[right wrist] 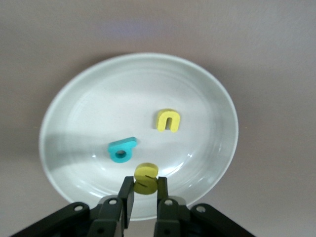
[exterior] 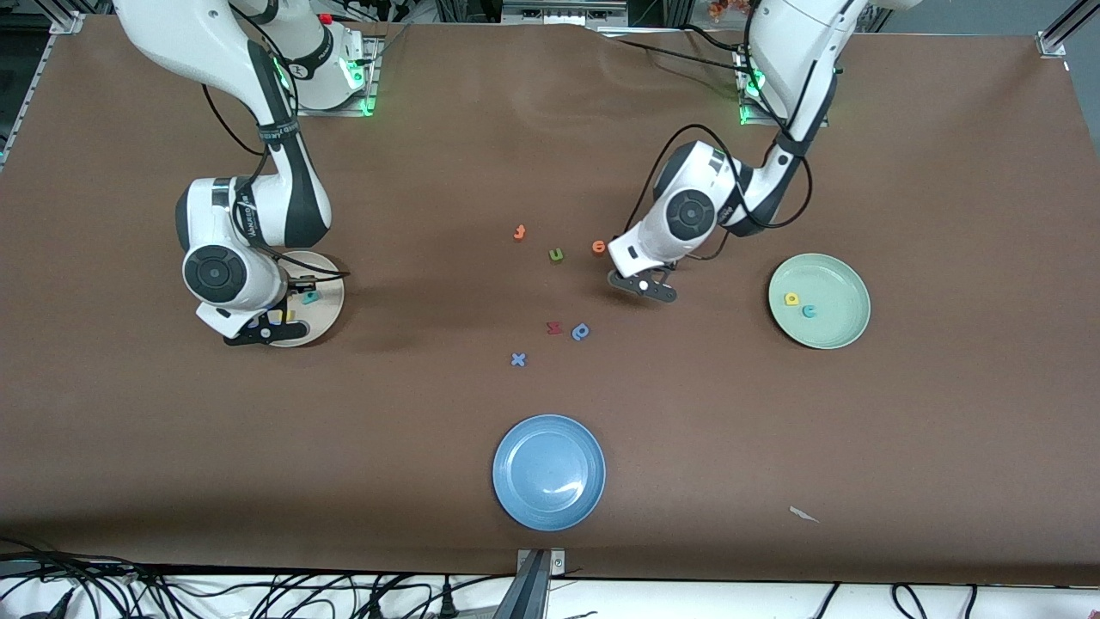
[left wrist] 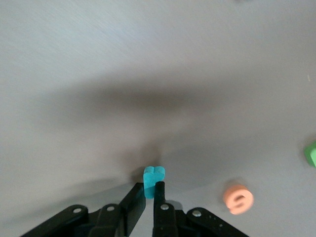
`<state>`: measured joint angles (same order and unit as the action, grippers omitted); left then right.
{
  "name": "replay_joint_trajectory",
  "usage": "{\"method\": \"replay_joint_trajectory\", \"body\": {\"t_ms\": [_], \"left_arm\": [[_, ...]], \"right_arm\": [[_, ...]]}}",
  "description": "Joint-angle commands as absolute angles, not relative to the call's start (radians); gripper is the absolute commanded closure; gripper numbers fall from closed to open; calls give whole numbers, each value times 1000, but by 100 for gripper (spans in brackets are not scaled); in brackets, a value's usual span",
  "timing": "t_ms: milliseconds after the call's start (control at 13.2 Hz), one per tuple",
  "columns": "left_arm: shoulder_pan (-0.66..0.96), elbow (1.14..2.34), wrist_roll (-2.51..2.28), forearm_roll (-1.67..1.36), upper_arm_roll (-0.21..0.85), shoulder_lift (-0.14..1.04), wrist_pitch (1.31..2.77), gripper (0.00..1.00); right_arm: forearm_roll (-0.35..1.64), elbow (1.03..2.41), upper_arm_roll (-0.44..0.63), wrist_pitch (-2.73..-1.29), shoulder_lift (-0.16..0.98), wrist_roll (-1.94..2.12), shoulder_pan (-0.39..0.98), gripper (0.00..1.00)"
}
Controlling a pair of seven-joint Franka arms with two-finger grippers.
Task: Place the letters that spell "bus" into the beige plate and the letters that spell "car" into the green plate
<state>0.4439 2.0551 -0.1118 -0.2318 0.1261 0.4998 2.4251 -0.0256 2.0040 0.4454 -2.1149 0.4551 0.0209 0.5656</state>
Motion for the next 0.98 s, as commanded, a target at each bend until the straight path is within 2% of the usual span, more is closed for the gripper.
{"method": "replay_joint_trajectory", "body": {"t_ms": [0,151,227,302,378,453,529,605,756,831,907], "left_arm": [[252,2063,108,-199,118,417,2321,100],[171,2066,268,-129,75,390,2275,100],[146,2071,309,-102,65,379,2252,100],[140,2071,334,-78,31,370,2215,100],[140,2071,360,-62,2,370,2176,84],[137,2074,406,-49,-23,371,2168,83],[124,2077,444,-46,-40,377,2168,74],[112,2075,460,-45,-41,383,2168,62],[107,2075,459,-34,-43,385,2168,60],[107,2075,457,-29,-44,384,2168,52],[107,2072,445,-29,-44,380,2166,49]], "right_arm": [[-15,2080,446,-2178,437,58,563,88],[-15,2095,448,-2181,437,60,561,85],[-15,2094,448,-2181,437,60,563,65],[-15,2091,448,-2181,436,60,563,14],[-15,2083,448,-2172,427,58,563,1],[-15,2059,449,-2154,408,58,563,1],[-14,2028,449,-2108,384,52,563,1],[-6,1976,448,-2044,364,46,563,1],[-3,1826,448,-1885,354,44,563,1],[-2,1756,449,-1811,354,44,563,1],[3,1684,448,-1736,354,44,563,1]]}}
